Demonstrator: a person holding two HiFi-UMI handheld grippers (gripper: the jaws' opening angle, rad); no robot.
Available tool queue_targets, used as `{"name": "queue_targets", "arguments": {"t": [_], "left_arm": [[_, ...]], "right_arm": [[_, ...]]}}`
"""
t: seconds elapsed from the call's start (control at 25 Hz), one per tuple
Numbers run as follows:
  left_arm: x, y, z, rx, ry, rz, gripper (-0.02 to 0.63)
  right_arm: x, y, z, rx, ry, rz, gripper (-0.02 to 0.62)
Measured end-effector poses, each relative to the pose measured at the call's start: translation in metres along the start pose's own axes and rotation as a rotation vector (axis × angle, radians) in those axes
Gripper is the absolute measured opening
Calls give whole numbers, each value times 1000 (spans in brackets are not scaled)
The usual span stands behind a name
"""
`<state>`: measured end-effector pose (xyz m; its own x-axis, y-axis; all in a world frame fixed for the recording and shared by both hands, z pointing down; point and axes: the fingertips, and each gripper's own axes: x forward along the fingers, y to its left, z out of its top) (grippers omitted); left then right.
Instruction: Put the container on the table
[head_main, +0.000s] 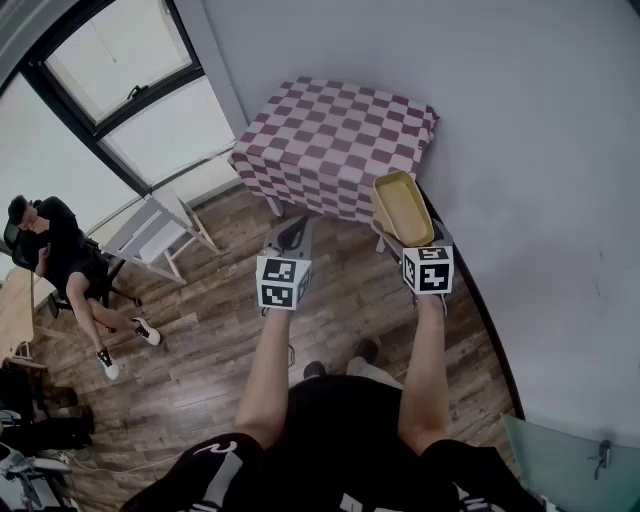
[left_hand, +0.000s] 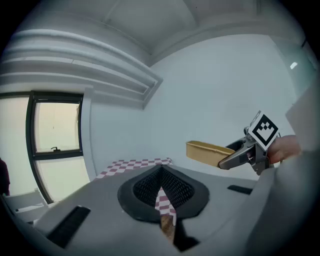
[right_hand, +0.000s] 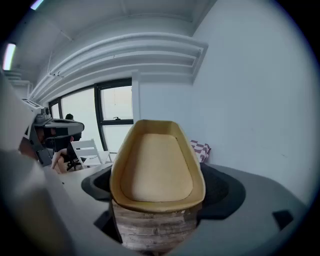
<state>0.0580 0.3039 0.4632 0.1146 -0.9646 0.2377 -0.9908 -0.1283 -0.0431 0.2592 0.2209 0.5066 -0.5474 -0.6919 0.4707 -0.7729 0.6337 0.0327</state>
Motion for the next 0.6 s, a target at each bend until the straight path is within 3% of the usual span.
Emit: {"name": "queue_targets", "arguments": {"t": [0.6], "left_arm": [[71, -32, 13, -20, 23, 49, 25]], "right_arm": [[36, -77, 2, 31, -11, 50, 506]]}}
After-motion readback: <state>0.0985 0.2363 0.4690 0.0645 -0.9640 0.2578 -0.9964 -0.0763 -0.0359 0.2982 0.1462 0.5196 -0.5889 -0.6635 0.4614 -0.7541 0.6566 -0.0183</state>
